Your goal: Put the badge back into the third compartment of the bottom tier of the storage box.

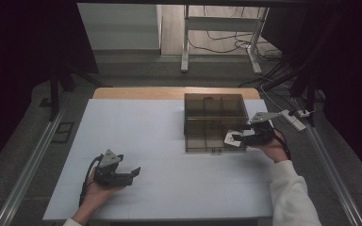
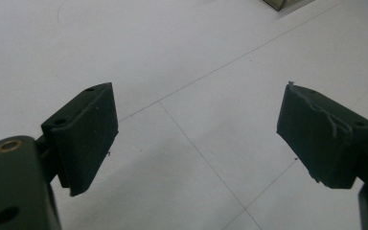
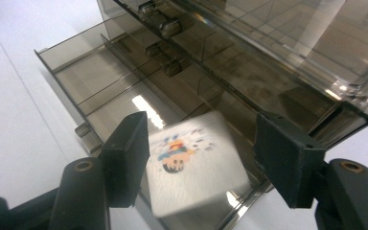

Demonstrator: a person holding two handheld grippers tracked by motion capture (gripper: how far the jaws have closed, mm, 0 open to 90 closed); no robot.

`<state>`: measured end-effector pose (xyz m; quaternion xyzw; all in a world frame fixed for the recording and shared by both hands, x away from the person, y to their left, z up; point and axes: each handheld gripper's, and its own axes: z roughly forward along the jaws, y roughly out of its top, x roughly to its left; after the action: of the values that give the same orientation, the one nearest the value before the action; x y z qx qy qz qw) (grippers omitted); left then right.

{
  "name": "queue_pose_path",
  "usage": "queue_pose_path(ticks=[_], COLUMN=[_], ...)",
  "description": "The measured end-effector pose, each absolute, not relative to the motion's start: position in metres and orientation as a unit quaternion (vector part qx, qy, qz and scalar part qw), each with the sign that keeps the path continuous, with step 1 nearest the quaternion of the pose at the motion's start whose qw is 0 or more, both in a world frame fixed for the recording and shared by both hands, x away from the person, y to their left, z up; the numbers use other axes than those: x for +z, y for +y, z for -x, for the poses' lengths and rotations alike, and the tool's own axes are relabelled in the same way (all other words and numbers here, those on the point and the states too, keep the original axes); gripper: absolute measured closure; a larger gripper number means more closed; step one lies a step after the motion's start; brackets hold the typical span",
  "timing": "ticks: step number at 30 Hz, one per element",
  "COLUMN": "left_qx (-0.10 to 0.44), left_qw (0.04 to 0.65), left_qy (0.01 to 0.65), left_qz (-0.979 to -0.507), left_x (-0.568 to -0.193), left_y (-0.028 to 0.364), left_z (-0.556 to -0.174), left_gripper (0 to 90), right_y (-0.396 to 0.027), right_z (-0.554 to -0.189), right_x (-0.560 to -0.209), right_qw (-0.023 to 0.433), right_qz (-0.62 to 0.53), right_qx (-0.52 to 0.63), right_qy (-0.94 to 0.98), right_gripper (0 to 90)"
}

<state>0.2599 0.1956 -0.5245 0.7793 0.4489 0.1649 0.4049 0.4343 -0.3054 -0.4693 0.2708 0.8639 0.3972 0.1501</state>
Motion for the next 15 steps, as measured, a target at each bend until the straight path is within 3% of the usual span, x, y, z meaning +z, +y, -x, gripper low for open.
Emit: queue_pose_path(ticks=[15], left_qx=[0.165], left_qw=[0.405], left_qy=[0.450], left_qz=[-0.779], left_x=[-0.5244], left_y=[0.1959], left_z=[-0.2597], left_gripper=[14.2], right_y=[-0.2993], right_z=[-0.4323], right_x=[-0.4693], right_qw=[0.143], right_qz=[-0.271], right_qx=[0.403], right_qy=[0.862], right_gripper=[34.9])
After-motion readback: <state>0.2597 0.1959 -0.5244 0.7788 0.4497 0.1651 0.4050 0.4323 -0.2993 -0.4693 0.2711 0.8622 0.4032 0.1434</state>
